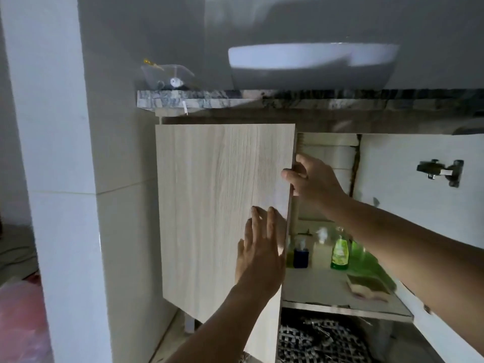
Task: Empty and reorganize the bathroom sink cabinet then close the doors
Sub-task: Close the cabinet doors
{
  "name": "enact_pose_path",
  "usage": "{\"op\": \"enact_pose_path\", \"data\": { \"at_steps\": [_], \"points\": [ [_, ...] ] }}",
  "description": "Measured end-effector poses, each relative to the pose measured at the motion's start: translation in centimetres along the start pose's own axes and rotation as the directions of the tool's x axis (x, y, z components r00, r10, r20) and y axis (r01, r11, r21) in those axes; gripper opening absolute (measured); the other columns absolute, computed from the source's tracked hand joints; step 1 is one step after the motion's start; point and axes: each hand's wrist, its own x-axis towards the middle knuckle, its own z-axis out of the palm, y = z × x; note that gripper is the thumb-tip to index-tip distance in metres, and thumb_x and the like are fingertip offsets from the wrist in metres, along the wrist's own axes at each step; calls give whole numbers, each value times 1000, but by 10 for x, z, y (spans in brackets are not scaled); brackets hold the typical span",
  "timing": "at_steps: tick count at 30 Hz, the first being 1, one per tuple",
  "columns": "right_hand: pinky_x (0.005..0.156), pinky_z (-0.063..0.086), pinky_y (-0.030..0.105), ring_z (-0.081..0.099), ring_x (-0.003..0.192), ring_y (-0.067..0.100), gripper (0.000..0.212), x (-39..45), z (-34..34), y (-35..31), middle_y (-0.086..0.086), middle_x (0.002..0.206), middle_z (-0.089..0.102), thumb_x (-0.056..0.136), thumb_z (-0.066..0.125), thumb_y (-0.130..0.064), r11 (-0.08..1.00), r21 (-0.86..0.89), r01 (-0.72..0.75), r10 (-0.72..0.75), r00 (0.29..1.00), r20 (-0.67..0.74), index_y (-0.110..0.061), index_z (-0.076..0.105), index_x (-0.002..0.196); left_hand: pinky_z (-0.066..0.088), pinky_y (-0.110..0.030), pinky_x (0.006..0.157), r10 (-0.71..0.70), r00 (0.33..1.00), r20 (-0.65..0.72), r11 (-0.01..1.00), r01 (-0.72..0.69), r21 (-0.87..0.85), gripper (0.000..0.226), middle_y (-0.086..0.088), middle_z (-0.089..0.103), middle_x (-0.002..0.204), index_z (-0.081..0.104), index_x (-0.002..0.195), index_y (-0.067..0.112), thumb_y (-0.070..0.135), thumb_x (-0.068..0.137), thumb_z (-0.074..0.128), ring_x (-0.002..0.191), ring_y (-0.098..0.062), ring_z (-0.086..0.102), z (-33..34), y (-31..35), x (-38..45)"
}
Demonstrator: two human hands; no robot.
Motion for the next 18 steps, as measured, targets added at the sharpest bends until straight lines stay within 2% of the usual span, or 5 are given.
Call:
{"op": "enact_pose_path", "data": {
  "at_steps": [3, 8, 15, 16, 18],
  "points": [
    [87, 55, 41, 63, 94, 20, 23, 19, 1, 22, 7, 109, 67, 93, 55, -23, 1000, 5, -21, 21, 999, -36, -8, 61, 110, 25, -42, 118, 63, 998, 21, 994, -65, 91, 88, -9, -25, 157, -14, 151, 26, 39, 94, 52, 149, -28, 0, 15, -12, 18],
    [96, 52, 44, 62, 109, 21, 32, 46, 7, 57, 5, 120, 64, 95, 54, -21, 988, 149, -29, 39, 997, -66, -11, 56, 126, 23, -42, 118, 101, 984, 147, 980, -123, 153, 93, -7, -28, 156, -20, 149, 28, 38, 93, 54, 149, -28, -1, 26, -21, 53],
    [93, 53, 36, 58, 83, 3, 27, 91, 22, 88, -15, 88, 60, 93, 59, -21, 962, 268, -58, 91, 989, -113, -17, 62, 120, 18, -45, 119, 143, 966, 215, 950, -195, 244, 87, -6, -30, 156, -11, 151, 25, 38, 94, 54, 149, -28, -4, 29, -37, 86],
    [94, 53, 36, 58, 83, 4, 29, 98, 25, 89, -14, 89, 60, 93, 59, -22, 959, 277, -58, 93, 989, -116, -16, 61, 121, 17, -45, 118, 147, 967, 207, 945, -200, 261, 87, -6, -28, 156, -10, 151, 25, 39, 94, 54, 149, -29, -2, 31, -40, 91],
    [98, 50, 38, 62, 99, 13, 39, 110, 31, 97, -4, 107, 65, 92, 61, -23, 947, 308, -89, 132, 984, -123, -12, 57, 128, 15, -47, 118, 136, 969, 207, 942, -191, 276, 87, -6, -27, 157, -9, 151, 26, 40, 93, 54, 149, -29, -1, 37, -45, 97]
  ]
}}
